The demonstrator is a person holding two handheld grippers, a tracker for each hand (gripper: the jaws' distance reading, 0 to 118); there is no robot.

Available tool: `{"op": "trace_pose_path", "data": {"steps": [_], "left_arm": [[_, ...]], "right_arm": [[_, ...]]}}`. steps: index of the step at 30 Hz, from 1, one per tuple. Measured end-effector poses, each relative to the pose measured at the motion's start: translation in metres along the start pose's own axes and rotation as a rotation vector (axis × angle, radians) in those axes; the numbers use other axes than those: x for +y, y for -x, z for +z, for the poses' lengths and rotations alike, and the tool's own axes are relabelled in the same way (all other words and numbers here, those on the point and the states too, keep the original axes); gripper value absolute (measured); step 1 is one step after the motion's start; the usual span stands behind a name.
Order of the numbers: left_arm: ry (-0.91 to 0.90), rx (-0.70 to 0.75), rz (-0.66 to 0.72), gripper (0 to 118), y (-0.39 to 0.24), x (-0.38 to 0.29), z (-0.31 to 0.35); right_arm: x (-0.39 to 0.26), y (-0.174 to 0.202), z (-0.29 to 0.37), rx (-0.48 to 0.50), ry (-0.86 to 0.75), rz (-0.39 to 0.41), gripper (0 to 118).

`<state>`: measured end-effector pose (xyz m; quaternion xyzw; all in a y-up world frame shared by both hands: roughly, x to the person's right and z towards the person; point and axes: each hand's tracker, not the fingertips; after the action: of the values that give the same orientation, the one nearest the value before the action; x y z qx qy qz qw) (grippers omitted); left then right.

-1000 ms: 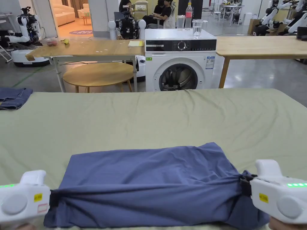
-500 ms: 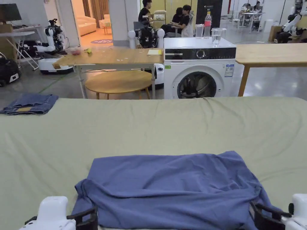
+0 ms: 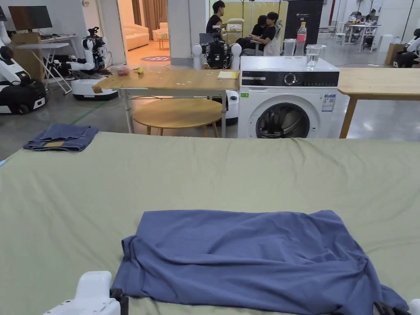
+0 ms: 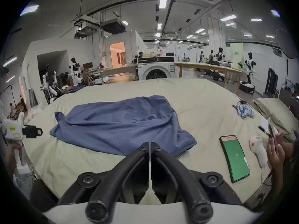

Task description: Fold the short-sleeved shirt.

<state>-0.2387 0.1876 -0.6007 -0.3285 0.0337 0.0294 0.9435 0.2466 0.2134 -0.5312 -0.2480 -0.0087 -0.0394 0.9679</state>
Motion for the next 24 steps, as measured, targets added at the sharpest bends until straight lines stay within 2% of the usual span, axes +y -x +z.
{"op": "trace_pose_path", "data": {"steps": [1, 2, 3, 4, 5, 9, 12, 14, 15, 16, 17, 18, 19, 21, 24], "left_arm": [[0.005, 0.008, -0.005, 19, 0.000, 0.008, -0.010], [0.011, 0.001, -0.002, 77, 0.002, 0.015, -0.020], [0.035, -0.006, 0.015, 110, 0.004, 0.020, -0.031], [0.075, 0.011, 0.023, 113, 0.006, 0.024, -0.044], [0.048, 0.028, 0.019, 109, 0.005, 0.028, -0.049], [0.188, 0.089, 0.000, 107, 0.006, 0.031, -0.092], [0.284, 0.067, -0.025, 96, -0.001, 0.019, -0.110], [0.224, 0.061, -0.047, 88, -0.005, 0.021, -0.097], [0.216, 0.039, -0.057, 77, -0.007, 0.025, -0.092], [0.194, 0.033, -0.070, 53, -0.010, 0.028, -0.087], [0.182, 0.013, -0.080, 17, -0.012, 0.031, -0.086], [0.182, 0.003, -0.071, 9, -0.015, 0.033, -0.081], [0.183, 0.022, -0.079, 9, -0.018, 0.036, -0.080], [0.178, 0.018, -0.092, 9, -0.019, 0.039, -0.078], [0.169, 0.008, -0.066, 9, -0.015, 0.042, -0.074]], "right_arm": [[0.000, -0.003, -0.002, -0.003, 0.003, -0.002, 0], [0.000, -0.005, -0.003, -0.006, 0.006, -0.007, 0], [0.000, -0.007, -0.003, -0.012, 0.007, -0.010, 0], [0.000, -0.010, -0.003, -0.019, 0.008, -0.012, 0], [0.000, -0.013, -0.003, -0.025, 0.007, -0.012, 0], [-0.001, -0.025, -0.009, -0.042, 0.012, -0.017, 0], [-0.003, -0.034, -0.021, -0.069, 0.040, -0.014, 0], [-0.003, -0.037, -0.030, -0.078, 0.047, -0.001, 0], [-0.003, -0.039, -0.034, -0.075, 0.042, 0.006, 2], [-0.002, -0.040, -0.040, -0.067, 0.040, 0.011, 18], [0.000, -0.041, -0.049, -0.053, 0.052, 0.018, 66], [0.002, -0.040, -0.061, -0.072, 0.089, 0.050, 104], [0.001, -0.041, -0.066, -0.094, 0.068, 0.067, 118], [-0.001, -0.044, -0.082, -0.096, 0.054, 0.057, 118], [0.004, -0.059, -0.112, -0.051, 0.164, 0.010, 115]]}}
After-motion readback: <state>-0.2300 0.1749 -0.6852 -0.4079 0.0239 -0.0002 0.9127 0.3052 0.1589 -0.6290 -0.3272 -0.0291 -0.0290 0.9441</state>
